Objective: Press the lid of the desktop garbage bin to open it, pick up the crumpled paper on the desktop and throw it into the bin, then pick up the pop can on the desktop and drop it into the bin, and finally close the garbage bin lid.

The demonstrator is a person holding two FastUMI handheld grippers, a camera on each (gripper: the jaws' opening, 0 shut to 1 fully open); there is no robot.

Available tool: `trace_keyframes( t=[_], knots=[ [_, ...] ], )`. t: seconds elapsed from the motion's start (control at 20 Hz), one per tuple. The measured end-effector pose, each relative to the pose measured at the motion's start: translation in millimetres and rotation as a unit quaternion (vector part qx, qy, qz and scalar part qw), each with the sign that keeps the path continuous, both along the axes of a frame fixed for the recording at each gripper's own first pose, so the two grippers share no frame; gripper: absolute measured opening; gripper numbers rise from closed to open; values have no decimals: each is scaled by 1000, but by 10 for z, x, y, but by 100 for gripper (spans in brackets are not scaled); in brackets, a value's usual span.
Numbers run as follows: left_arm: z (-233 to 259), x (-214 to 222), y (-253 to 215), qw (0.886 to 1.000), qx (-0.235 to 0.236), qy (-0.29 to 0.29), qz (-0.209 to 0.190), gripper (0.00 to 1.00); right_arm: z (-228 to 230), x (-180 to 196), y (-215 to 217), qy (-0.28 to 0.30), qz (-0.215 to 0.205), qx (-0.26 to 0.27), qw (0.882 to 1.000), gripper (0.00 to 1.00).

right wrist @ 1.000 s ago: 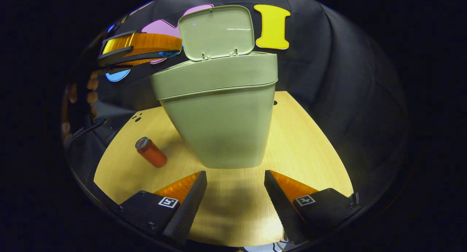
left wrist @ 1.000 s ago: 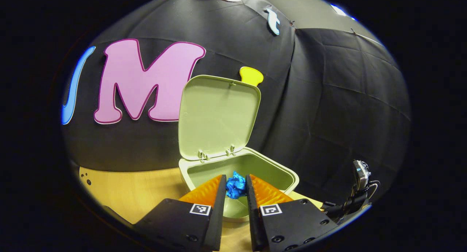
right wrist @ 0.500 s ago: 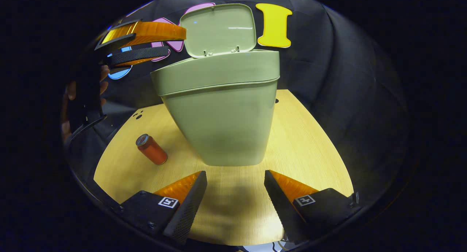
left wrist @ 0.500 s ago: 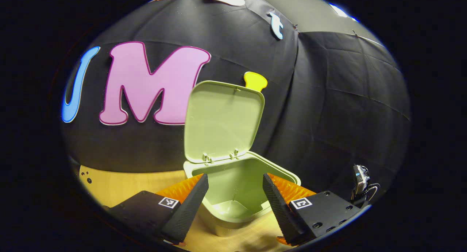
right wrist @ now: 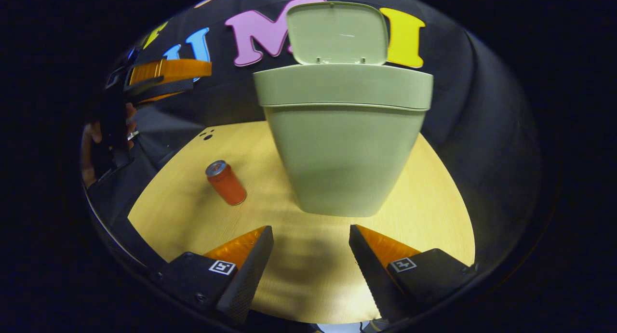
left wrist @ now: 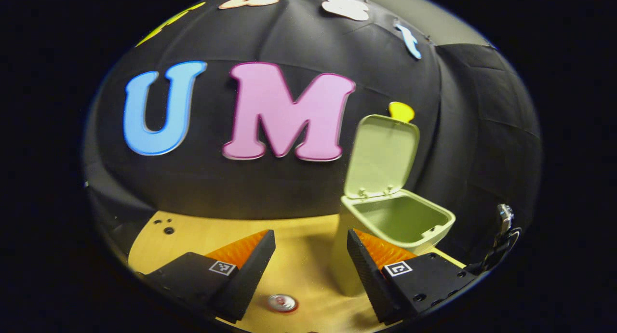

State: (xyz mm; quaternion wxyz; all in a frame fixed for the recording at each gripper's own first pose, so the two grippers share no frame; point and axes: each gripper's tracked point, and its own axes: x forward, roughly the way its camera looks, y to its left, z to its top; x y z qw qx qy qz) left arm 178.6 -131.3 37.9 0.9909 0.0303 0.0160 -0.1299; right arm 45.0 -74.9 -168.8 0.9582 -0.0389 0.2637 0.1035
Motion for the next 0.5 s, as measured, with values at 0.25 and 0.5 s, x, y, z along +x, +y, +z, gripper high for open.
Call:
trace_keyframes(
  t=[0.25, 0.5],
  knots=[
    [-432, -363, 861, 995, -14, 37, 96, 96, -40, 49, 495, -2, 64, -13, 998, 100],
    [-753, -768, 1461, 983, -29, 59, 170, 96, -126, 183, 994, 3, 127, -23, 992, 100]
  ],
)
